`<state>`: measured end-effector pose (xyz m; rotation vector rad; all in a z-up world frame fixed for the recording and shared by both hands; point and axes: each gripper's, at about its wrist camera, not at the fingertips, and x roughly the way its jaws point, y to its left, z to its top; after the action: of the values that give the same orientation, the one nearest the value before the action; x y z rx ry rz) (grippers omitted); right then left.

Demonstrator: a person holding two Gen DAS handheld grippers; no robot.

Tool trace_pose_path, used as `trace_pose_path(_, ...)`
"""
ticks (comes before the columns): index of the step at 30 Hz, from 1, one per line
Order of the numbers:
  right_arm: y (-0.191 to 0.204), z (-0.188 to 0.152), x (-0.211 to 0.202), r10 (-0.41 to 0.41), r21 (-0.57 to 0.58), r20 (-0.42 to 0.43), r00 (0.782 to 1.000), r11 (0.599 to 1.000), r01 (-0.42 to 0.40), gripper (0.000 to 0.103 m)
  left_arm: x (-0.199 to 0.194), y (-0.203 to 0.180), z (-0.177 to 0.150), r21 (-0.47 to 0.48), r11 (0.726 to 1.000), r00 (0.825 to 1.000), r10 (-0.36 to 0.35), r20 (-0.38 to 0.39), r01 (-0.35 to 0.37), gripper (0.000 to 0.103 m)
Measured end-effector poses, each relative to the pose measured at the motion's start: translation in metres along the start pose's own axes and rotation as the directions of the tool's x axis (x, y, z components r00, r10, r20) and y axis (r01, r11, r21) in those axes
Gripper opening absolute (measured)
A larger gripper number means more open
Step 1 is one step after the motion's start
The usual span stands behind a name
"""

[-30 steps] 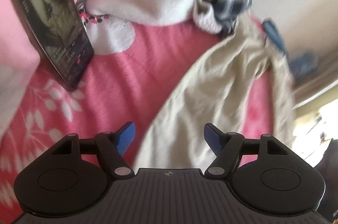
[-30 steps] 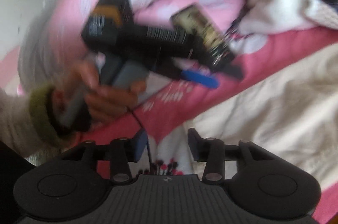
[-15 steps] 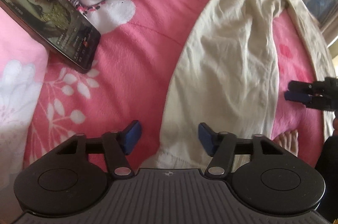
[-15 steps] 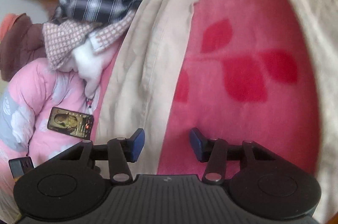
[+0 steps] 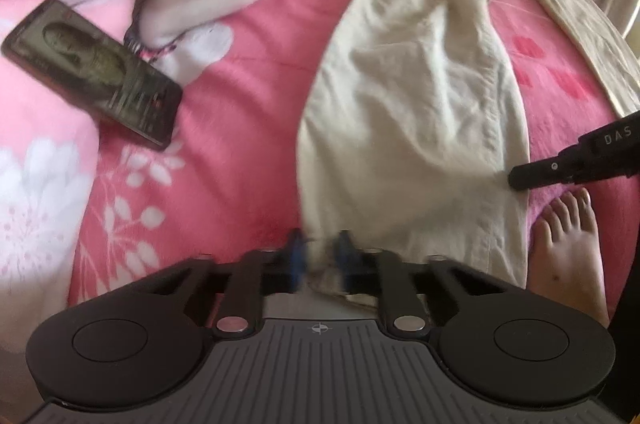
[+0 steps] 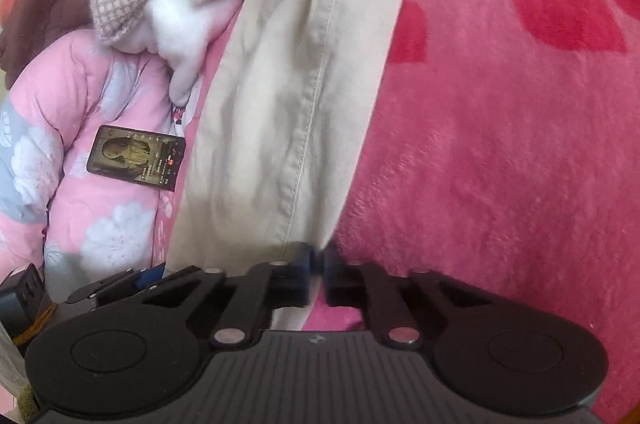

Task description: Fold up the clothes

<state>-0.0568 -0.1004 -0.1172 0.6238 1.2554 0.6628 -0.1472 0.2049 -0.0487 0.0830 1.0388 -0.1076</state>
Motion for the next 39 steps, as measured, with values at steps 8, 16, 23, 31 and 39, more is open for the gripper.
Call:
trace_pose_path(8, 0.019, -0.009, -0.036, 0.019, -0.091, 0.041, 0.999, 0.996, -0.015, 0.0, -0.034, 0.005, 0.0, -0.028, 0.995, 0.995, -0.09, 0.032, 0.091, 0.004)
trace_pose_path(16, 0.015, -0.014, -0.043, -0.032, -0.093, 0.024, 0.999, 0.995, 0.034, 0.0, -0.03, -0.006, -0.008, -0.007, 0.991, 0.991, -0.131, -0.022, 0.131, 0.004)
trace_pose_path(23, 0.015, -0.021, -0.04, -0.061, -0.117, 0.01, 0.998, 0.991, 0.062, 0.0, -0.021, -0.013, -0.017, 0.036, 0.993, 0.992, -0.111, -0.067, 0.113, 0.004)
trace_pose_path(31, 0.018, -0.027, -0.036, -0.104, -0.151, 0.002, 0.995, 0.983, 0.103, 0.0, -0.011, -0.011, -0.019, 0.025, 0.995, 0.991, -0.093, -0.098, 0.096, 0.004)
trace_pose_path(39, 0.019, -0.028, -0.05, -0.143, -0.145, 0.003, 0.99, 0.979, 0.142, 0.014, -0.025, 0.001, -0.014, 0.008, 0.998, 0.991, -0.068, -0.115, 0.07, 0.029)
